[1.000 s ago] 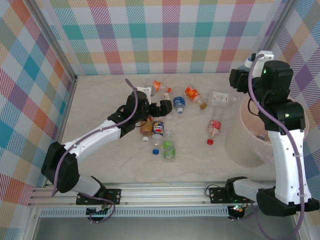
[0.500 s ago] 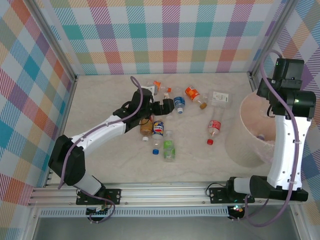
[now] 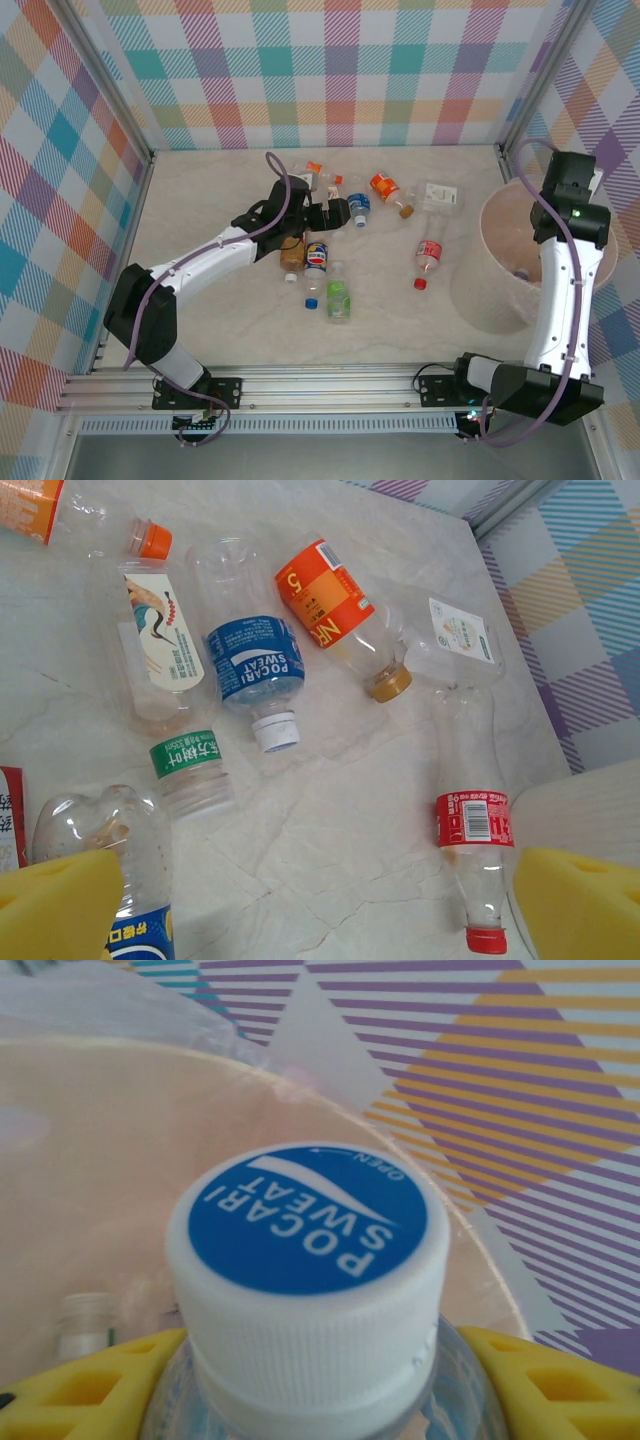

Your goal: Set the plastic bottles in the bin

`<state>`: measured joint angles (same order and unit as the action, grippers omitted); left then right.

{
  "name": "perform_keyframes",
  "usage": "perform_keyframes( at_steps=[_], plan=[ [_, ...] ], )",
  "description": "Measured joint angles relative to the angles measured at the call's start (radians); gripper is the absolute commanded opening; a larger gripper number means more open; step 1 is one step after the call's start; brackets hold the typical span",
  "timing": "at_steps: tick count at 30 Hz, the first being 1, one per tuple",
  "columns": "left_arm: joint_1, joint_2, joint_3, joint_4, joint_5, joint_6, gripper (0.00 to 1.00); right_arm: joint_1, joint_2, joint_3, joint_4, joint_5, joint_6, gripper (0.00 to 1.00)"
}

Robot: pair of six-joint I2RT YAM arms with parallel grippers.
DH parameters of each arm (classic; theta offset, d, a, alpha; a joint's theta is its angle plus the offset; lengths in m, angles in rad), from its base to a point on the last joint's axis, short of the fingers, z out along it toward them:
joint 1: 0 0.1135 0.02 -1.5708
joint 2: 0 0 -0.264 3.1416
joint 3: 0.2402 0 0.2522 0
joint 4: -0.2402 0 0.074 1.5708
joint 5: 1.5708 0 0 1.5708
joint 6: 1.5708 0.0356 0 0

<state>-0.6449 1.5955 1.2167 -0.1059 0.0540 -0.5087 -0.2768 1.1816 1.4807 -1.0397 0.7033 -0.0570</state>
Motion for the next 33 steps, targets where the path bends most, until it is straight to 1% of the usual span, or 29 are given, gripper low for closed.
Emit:
perform_keyframes(
  at_steps=[1, 6, 9, 11, 12, 14, 16, 24, 30, 33],
  plan=[
    [0.0, 0.0, 0.001, -0.002, 0.0, 0.0, 1.0, -0.012, -0.016, -0.037, 0.04, 0.01, -0.023, 0.43],
    [0.0, 0.0, 0.022, -0.029, 0.0, 0.0, 1.0, -0.063, -0.094, -0.198, 0.198, 0.031, -0.098, 0.47],
    [0.0, 0.001, 0.036, -0.037, 0.0, 0.0, 1.0, -0.067, -0.115, -0.248, 0.256, 0.03, -0.113, 0.51],
    [0.0, 0.001, 0.044, -0.046, 0.0, 0.0, 1.0, -0.067, -0.113, -0.268, 0.28, 0.031, -0.116, 0.52],
    [0.0, 0.001, 0.045, -0.047, 0.0, 0.0, 1.0, -0.069, -0.111, -0.275, 0.286, 0.033, -0.116, 0.54],
    [0.0, 0.003, 0.05, -0.055, 0.0, 0.0, 1.0, -0.069, -0.107, -0.281, 0.294, 0.034, -0.116, 0.63],
    [0.0, 0.006, 0.055, -0.058, 0.0, 0.0, 1.0, -0.069, -0.107, -0.282, 0.303, 0.039, -0.116, 0.68],
    [0.006, 0.006, 0.056, -0.075, -0.015, 0.0, 1.0, -0.069, -0.116, -0.282, 0.314, 0.066, -0.114, 0.82],
    [0.022, 0.006, 0.056, -0.08, -0.028, 0.0, 1.0, -0.069, -0.136, -0.277, 0.306, 0.074, -0.098, 0.88],
    [0.028, 0.006, 0.055, -0.081, -0.044, -0.009, 1.0, -0.058, -0.137, -0.247, 0.275, 0.049, -0.07, 0.95]
  ],
)
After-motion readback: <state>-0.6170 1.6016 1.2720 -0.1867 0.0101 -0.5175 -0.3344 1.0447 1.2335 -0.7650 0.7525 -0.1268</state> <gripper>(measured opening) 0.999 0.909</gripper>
